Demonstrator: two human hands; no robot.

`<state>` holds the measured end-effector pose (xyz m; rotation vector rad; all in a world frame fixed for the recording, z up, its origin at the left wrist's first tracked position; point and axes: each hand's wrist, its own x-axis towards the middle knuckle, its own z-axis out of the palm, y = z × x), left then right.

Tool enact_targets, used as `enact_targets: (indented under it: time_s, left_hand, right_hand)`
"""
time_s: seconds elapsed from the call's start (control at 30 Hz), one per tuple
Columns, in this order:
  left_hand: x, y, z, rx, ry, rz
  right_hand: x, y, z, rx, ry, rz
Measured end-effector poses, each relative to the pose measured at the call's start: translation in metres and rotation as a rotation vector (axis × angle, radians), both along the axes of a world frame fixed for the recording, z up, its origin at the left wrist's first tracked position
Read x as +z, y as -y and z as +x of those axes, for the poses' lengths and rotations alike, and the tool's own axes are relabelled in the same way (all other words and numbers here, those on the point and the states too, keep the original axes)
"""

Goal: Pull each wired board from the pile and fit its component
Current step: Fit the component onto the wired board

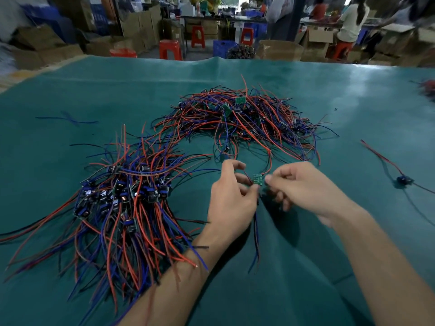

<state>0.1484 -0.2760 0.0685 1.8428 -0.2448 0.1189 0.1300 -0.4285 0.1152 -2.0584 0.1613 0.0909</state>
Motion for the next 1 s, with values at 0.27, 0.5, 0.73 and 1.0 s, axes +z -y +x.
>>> enact_targets:
  time_s: [0.27,0.5,0.73,1.0]
  left_hand:
    - [0.004,0.0,-0.005,-0.03,0.119,0.016]
    - [0.005,-0.002,-0.007,-0.023,0.161,0.128]
    - [0.001,-0.002,-0.002,0.054,0.106,0.105]
    - [0.002,0.0,-0.006,-0.067,-0.029,-0.032]
  right_hand:
    - [-0.025,-0.018,0.004,-0.186,0.164,0.436]
    - [-0.029,-0.028,0.0,-0.28,0.288,0.47]
    - [-0.032,-0.024,0.001,-0.203,0.373,0.376]
    - [-0.035,-0.02,0.001,-0.252,0.323,0.439]
